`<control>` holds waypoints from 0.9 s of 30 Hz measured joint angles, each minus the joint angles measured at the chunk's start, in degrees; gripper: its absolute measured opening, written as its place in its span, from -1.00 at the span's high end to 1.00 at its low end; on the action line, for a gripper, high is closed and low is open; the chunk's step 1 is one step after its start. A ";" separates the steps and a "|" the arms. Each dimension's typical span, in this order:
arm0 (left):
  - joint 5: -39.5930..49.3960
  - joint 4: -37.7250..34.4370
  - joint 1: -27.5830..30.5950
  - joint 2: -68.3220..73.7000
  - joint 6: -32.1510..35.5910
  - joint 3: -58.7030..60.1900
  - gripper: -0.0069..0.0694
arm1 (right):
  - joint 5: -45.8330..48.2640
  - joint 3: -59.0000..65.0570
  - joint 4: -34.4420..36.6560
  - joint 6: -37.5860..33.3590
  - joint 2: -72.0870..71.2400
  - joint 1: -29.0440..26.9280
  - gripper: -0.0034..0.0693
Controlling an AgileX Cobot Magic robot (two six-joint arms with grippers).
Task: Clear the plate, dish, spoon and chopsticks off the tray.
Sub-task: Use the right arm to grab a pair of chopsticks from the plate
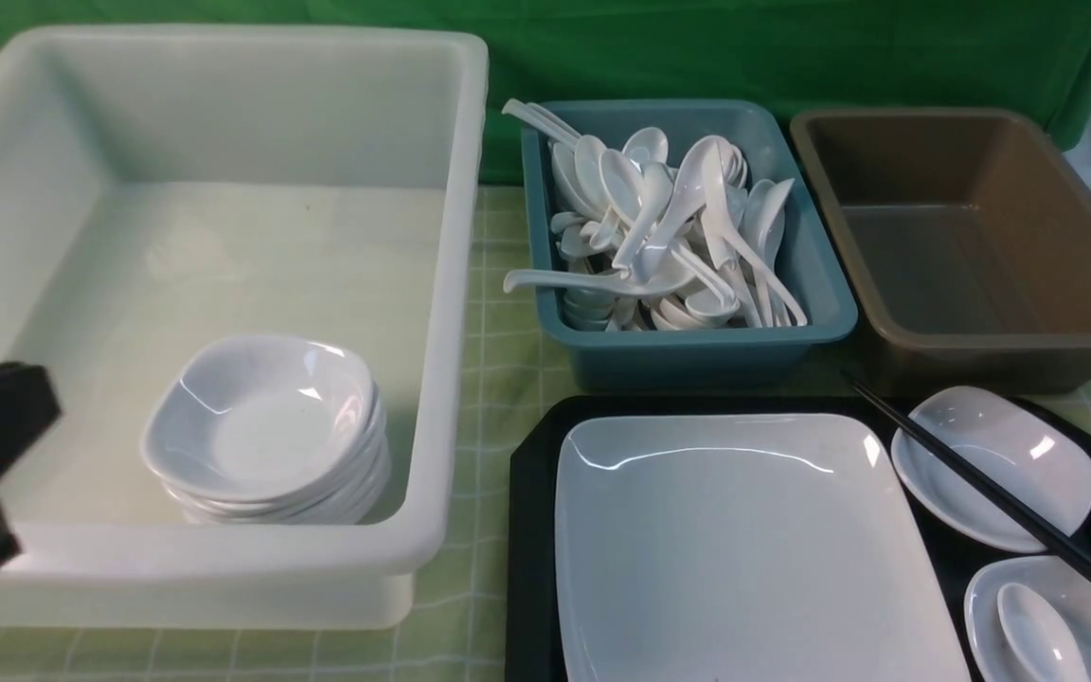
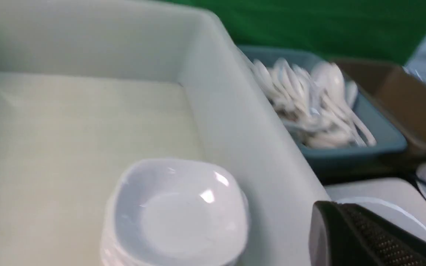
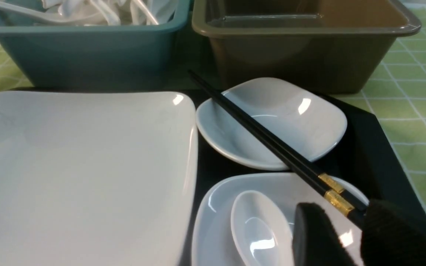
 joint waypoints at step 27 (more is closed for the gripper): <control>-7.99 1.25 -30.24 15.67 3.93 -5.80 0.76 | 9.24 -23.39 8.12 7.36 19.08 8.81 0.62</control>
